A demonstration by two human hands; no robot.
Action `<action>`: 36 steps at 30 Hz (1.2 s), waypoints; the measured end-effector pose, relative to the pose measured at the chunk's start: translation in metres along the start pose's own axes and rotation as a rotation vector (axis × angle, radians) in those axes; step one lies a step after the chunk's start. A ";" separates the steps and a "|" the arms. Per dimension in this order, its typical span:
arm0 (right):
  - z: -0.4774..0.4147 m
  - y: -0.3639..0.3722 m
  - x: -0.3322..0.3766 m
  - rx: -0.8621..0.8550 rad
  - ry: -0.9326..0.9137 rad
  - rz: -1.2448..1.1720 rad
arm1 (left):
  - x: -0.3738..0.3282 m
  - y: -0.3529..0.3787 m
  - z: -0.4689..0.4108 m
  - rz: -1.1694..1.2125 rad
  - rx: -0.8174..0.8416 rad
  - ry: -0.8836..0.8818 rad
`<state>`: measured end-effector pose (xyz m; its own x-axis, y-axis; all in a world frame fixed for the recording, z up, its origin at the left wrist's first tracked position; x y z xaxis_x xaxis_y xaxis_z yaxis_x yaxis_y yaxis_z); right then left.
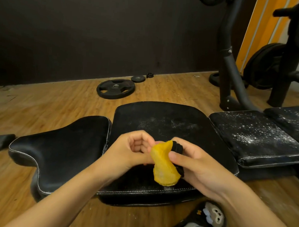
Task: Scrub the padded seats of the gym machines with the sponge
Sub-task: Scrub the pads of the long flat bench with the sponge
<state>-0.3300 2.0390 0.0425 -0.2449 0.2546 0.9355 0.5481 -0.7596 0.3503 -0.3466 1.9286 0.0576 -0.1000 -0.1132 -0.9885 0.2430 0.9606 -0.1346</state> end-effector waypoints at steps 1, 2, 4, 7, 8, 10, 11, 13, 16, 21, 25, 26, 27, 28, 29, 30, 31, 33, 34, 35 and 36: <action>-0.001 -0.001 0.004 0.006 -0.014 0.046 | -0.005 -0.003 -0.003 -0.066 -0.004 0.024; -0.003 -0.003 0.007 -0.006 -0.036 0.127 | -0.009 -0.004 -0.006 -0.119 0.010 0.035; -0.008 -0.013 0.017 -0.090 -0.103 0.346 | -0.012 -0.002 -0.011 -0.218 0.111 0.016; -0.013 -0.031 0.033 -0.244 -0.179 0.565 | -0.011 -0.001 -0.011 -0.303 0.290 -0.065; -0.014 -0.035 0.035 -0.274 -0.185 0.592 | -0.012 -0.001 -0.011 -0.291 0.310 -0.089; -0.016 -0.034 0.038 -0.303 -0.203 0.680 | -0.014 0.001 -0.013 -0.289 0.282 -0.097; -0.018 -0.031 0.038 -0.310 -0.213 0.731 | -0.015 0.000 -0.016 -0.335 0.237 -0.072; -0.020 -0.025 0.039 -0.322 -0.237 0.785 | -0.017 -0.002 -0.021 -0.437 0.147 -0.006; -0.025 -0.025 0.036 -0.261 -0.195 0.768 | -0.022 -0.007 -0.025 -0.432 0.108 0.045; -0.035 -0.022 0.028 -0.104 -0.120 0.847 | -0.014 -0.016 -0.017 -0.552 0.032 0.105; -0.065 -0.074 0.053 -0.417 -0.227 1.253 | 0.022 -0.062 0.011 -0.821 -0.277 0.017; -0.073 -0.088 0.059 -0.485 -0.246 1.381 | 0.033 -0.073 0.019 -0.847 -0.344 -0.019; -0.082 -0.099 0.062 -0.532 -0.257 1.522 | 0.043 -0.081 0.026 -0.862 -0.393 -0.047; -0.090 -0.107 0.062 -0.559 -0.261 1.656 | 0.050 -0.084 0.032 -0.877 -0.423 -0.058; -0.099 -0.112 0.057 -0.565 -0.255 1.766 | 0.057 -0.083 0.036 -0.887 -0.437 -0.052; -0.106 -0.115 0.049 -0.553 -0.238 1.833 | 0.062 -0.080 0.039 -0.881 -0.449 -0.036; -0.110 -0.114 0.041 -0.536 -0.223 1.868 | 0.067 -0.078 0.042 -0.854 -0.472 -0.028; -0.107 -0.107 0.029 -0.490 -0.228 1.899 | 0.070 -0.081 0.045 -0.808 -0.522 -0.011; -0.100 -0.101 0.025 -0.458 -0.253 1.904 | 0.071 -0.082 0.045 -0.805 -0.531 -0.004; -0.088 -0.094 0.022 -0.424 -0.304 1.897 | 0.071 -0.082 0.045 -0.806 -0.536 0.002; -0.073 -0.086 0.021 -0.388 -0.374 1.876 | 0.072 -0.083 0.044 -0.804 -0.541 0.009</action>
<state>-0.4406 2.0662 0.0286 0.5280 -0.8487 0.0301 -0.3201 -0.2317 -0.9186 -0.3315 1.8300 -0.0054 -0.0500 -0.7874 -0.6145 -0.3780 0.5844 -0.7181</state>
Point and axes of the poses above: each hand's wrist, its own z-axis away from the middle knuckle, its own y-axis out of the palm, x = y × z, the point moved 10 cm from there along -z, towards the middle knuckle, and after that the axes turned 2 degrees about -x, right-handed, at the moved point
